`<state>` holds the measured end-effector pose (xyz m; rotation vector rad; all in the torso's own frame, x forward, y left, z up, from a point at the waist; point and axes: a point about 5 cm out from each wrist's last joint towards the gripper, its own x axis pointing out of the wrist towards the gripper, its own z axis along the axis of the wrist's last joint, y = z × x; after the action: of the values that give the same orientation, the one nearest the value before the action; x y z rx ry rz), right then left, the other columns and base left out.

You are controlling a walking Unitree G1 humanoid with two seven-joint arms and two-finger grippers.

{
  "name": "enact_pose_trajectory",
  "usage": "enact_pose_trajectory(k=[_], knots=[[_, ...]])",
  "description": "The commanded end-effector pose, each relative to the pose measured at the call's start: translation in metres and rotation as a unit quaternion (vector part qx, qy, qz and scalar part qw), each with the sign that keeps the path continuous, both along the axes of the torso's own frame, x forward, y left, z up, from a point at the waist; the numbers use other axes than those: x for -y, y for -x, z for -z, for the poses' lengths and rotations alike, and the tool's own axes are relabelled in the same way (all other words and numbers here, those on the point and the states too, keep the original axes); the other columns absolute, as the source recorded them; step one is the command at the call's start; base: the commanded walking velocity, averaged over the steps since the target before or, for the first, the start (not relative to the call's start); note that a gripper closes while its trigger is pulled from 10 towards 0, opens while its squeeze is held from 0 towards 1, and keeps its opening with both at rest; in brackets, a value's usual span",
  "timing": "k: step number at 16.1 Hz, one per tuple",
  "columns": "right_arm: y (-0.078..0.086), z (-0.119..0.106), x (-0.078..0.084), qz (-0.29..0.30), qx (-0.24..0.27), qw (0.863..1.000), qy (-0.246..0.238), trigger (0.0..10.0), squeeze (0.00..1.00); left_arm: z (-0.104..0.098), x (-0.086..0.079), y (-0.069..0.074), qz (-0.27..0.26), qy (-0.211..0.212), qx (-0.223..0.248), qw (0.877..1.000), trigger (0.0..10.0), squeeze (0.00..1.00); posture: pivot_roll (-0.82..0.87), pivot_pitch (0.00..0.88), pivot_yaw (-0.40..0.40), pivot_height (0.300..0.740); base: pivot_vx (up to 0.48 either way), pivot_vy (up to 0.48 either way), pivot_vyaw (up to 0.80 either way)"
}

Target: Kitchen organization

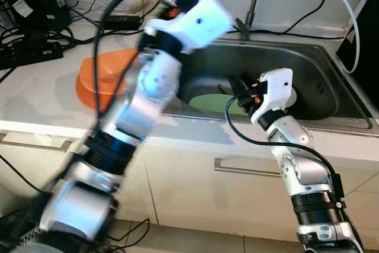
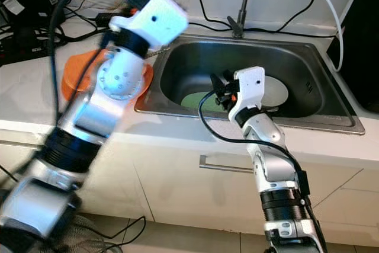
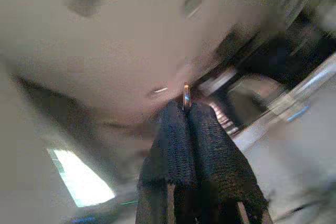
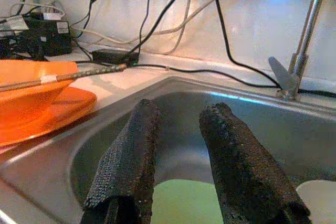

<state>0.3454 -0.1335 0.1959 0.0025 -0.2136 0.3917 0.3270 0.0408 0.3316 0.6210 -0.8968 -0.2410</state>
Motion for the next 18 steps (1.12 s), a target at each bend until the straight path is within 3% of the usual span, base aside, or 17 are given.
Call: enact_pose_trajectory(k=[1, 2, 4, 5, 8, 13, 14, 15, 18], knots=[[-0.002, -0.006, 0.001, 0.004, 0.013, 1.0, -0.004, 10.0, 0.0, 0.001, 0.005, 0.006, 0.053, 0.014, -0.013, 0.998, 10.0, 0.0, 0.04, 0.0, -0.025, 0.74, 0.0, 0.0, 0.0], [-0.002, -0.005, 0.003, 0.007, 0.015, 1.0, -0.002, 10.0, 0.0, 0.003, 0.01, 0.013, 0.119, 0.064, -0.045, 0.99, 10.0, 0.0, 0.04, 0.0, -0.018, 0.74, 0.0, 0.0, 0.0], [-0.001, -0.005, 0.006, 0.009, 0.016, 1.0, -0.004, 10.0, 0.06, 0.008, 0.011, 0.013, 0.159, 0.097, -0.081, 0.979, 10.0, 0.0, 0.03, 0.0, -0.012, 0.74, 0.0, 0.0, 0.0], [0.0, -0.005, 0.006, 0.007, 0.015, 1.0, -0.005, 10.0, 1.0, 0.009, 0.01, 0.012, 0.17, 0.11, -0.093, 0.975, 10.0, 0.0, 0.03, 0.0, -0.012, 0.74, 0.0, 0.0, 0.0], [0.001, -0.003, 0.006, 0.002, 0.015, 1.0, -0.003, 10.0, 1.0, 0.012, 0.004, 0.01, 0.204, 0.165, -0.125, 0.957, 10.0, 0.0, 0.03, 0.0, -0.008, 0.74, 0.0, 0.0, 0.0], [0.003, -0.005, 0.003, -0.007, 0.021, 1.0, 0.002, 10.0, 1.0, 0.021, -0.006, 0.004, 0.227, 0.187, -0.18, 0.939, 10.0, 0.0, 0.03, 0.004, 0.008, 0.74, 0.0, 0.0, 0.0], [0.003, -0.006, 0.002, -0.007, 0.024, 1.0, 0.002, 10.0, 0.0, 0.023, -0.007, 0.003, 0.232, 0.187, -0.189, 0.936, 10.0, 0.0, 0.03, 0.005, 0.01, 0.74, 0.0, 0.0, 0.0], [0.004, -0.011, 0.0, -0.01, 0.033, 0.999, 0.001, 10.0, 0.0, 0.025, -0.007, 0.002, 0.242, 0.195, -0.203, 0.929, 10.0, 0.0, 0.03, 0.008, 0.014, 0.74, 0.0, 0.0, 0.0], [0.005, -0.019, -0.002, -0.014, 0.046, 0.999, -0.013, 10.0, 0.0, 0.031, -0.006, 0.002, 0.25, 0.186, -0.22, 0.925, 10.0, 0.0, 0.03, 0.009, 0.019, 0.74, 0.0, 0.0, 0.0]])
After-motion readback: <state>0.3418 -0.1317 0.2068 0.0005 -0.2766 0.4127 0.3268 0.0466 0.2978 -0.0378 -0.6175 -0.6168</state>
